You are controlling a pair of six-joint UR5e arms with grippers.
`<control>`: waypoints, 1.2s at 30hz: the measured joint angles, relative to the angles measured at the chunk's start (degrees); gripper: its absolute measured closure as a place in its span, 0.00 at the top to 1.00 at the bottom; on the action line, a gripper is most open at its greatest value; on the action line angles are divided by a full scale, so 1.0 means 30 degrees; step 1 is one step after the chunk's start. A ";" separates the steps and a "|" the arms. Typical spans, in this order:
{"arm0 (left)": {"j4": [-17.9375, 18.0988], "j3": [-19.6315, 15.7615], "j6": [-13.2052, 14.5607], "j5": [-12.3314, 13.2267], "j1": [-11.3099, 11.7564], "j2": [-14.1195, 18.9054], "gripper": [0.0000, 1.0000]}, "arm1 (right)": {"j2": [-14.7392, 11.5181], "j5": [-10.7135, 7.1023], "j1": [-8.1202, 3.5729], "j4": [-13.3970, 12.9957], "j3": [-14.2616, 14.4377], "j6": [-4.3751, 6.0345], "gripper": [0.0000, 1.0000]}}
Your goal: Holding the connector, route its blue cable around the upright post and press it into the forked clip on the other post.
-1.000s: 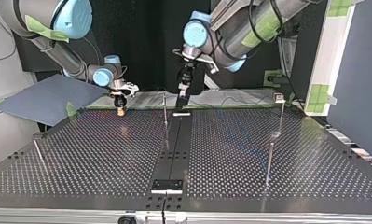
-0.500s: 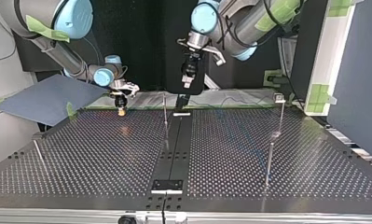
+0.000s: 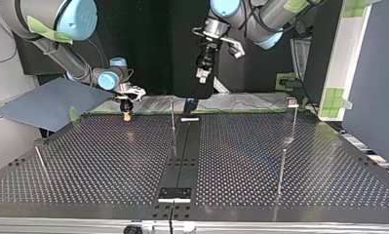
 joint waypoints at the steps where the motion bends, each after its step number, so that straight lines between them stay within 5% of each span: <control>1: 0.0025 -0.0125 -0.0016 0.0001 -0.0001 0.0126 1.00 | 0.0000 -0.0001 0.0000 0.0001 0.0000 -0.0001 0.00; 18: 0.1148 -0.2900 -0.0393 0.0099 0.0105 0.2899 1.00 | 0.0000 -0.0001 0.0000 -0.0053 -0.0002 0.0027 0.00; 27: 0.2441 -0.4212 -0.1371 0.0300 0.0376 0.4208 1.00 | -0.0001 0.0000 0.0051 -0.0049 -0.0001 0.0029 0.00; 36: 0.3877 -0.5654 -0.1299 0.0315 0.0549 0.4110 1.00 | 0.0000 -0.0001 0.0072 0.0001 -0.0004 0.0001 0.00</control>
